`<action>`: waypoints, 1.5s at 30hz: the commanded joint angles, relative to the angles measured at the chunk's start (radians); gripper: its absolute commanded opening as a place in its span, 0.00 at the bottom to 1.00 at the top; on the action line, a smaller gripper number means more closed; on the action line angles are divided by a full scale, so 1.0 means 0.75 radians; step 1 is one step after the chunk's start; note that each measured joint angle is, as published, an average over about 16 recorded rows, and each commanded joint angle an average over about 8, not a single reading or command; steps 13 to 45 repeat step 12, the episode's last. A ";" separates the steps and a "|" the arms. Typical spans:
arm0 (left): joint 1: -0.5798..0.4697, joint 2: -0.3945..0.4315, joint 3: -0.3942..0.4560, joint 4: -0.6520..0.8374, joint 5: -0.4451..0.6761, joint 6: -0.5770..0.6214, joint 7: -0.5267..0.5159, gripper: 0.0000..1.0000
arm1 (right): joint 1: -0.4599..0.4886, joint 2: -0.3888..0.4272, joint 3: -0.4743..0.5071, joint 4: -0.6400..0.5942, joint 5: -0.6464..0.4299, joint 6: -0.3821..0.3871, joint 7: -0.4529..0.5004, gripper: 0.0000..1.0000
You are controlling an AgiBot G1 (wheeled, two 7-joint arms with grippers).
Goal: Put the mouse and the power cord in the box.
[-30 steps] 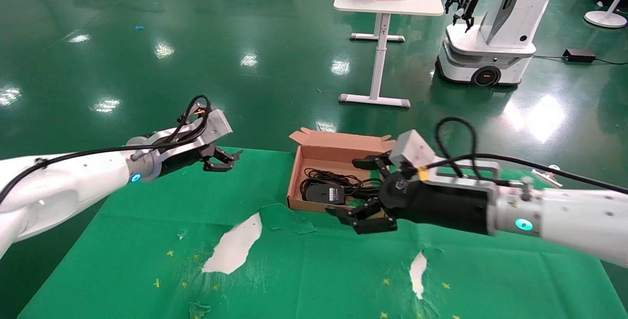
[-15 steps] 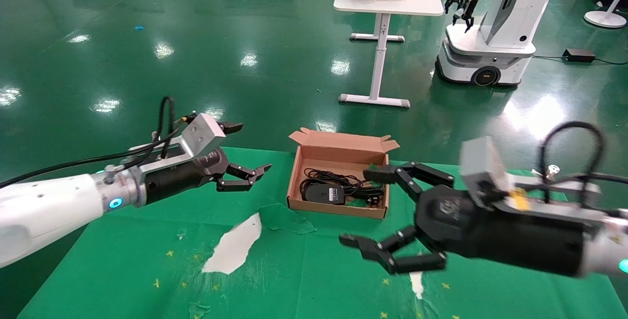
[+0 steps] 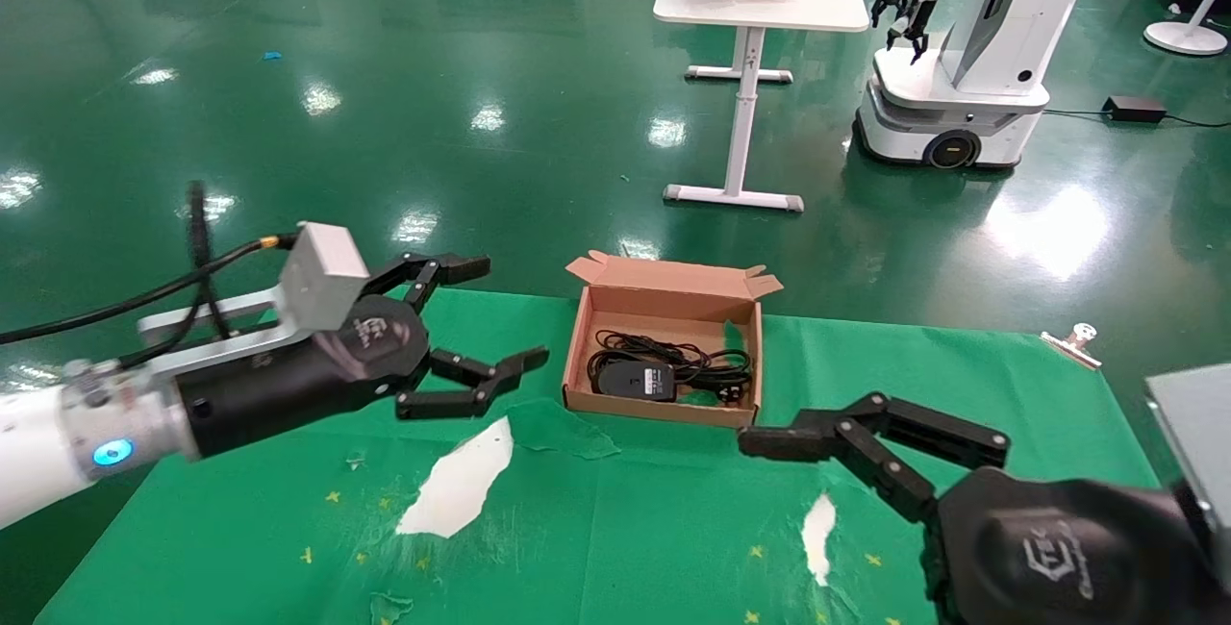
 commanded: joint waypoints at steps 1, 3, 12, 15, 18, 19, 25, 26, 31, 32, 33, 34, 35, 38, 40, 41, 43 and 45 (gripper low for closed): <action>0.027 -0.026 -0.034 -0.045 -0.016 0.046 -0.035 1.00 | -0.014 0.017 0.012 0.022 0.022 -0.017 0.005 1.00; 0.054 -0.052 -0.069 -0.089 -0.033 0.093 -0.069 1.00 | -0.014 0.017 0.012 0.022 0.022 -0.017 0.005 1.00; 0.157 -0.150 -0.198 -0.256 -0.094 0.267 -0.198 1.00 | -0.014 0.018 0.011 0.021 0.022 -0.017 0.005 1.00; 0.157 -0.150 -0.198 -0.256 -0.094 0.267 -0.198 1.00 | -0.014 0.018 0.011 0.021 0.022 -0.017 0.005 1.00; 0.157 -0.150 -0.198 -0.256 -0.094 0.267 -0.198 1.00 | -0.014 0.018 0.011 0.021 0.022 -0.017 0.005 1.00; 0.157 -0.150 -0.198 -0.256 -0.094 0.267 -0.198 1.00 | -0.014 0.018 0.011 0.021 0.022 -0.017 0.005 1.00; 0.157 -0.150 -0.198 -0.256 -0.094 0.267 -0.198 1.00 | -0.014 0.018 0.011 0.021 0.022 -0.017 0.005 1.00; 0.157 -0.150 -0.198 -0.256 -0.094 0.267 -0.198 1.00 | -0.014 0.018 0.011 0.021 0.022 -0.017 0.005 1.00; 0.157 -0.150 -0.198 -0.256 -0.094 0.267 -0.198 1.00 | -0.014 0.018 0.011 0.021 0.022 -0.017 0.005 1.00; 0.157 -0.150 -0.198 -0.256 -0.094 0.267 -0.198 1.00 | -0.014 0.018 0.011 0.021 0.022 -0.017 0.005 1.00; 0.157 -0.150 -0.198 -0.256 -0.094 0.267 -0.198 1.00 | -0.014 0.018 0.011 0.021 0.022 -0.017 0.005 1.00; 0.157 -0.150 -0.198 -0.256 -0.094 0.267 -0.198 1.00 | -0.014 0.018 0.011 0.021 0.022 -0.017 0.005 1.00; 0.157 -0.150 -0.198 -0.256 -0.094 0.267 -0.198 1.00 | -0.014 0.018 0.011 0.021 0.022 -0.017 0.005 1.00; 0.157 -0.150 -0.198 -0.256 -0.094 0.267 -0.198 1.00 | -0.014 0.018 0.011 0.021 0.022 -0.017 0.005 1.00; 0.157 -0.150 -0.198 -0.256 -0.094 0.267 -0.198 1.00 | -0.014 0.018 0.011 0.021 0.022 -0.017 0.005 1.00; 0.157 -0.150 -0.198 -0.256 -0.094 0.267 -0.198 1.00 | -0.014 0.018 0.011 0.021 0.022 -0.017 0.005 1.00; 0.157 -0.150 -0.198 -0.256 -0.094 0.267 -0.198 1.00 | -0.014 0.018 0.011 0.021 0.022 -0.017 0.005 1.00; 0.157 -0.150 -0.198 -0.256 -0.094 0.267 -0.198 1.00 | -0.014 0.018 0.011 0.021 0.022 -0.017 0.005 1.00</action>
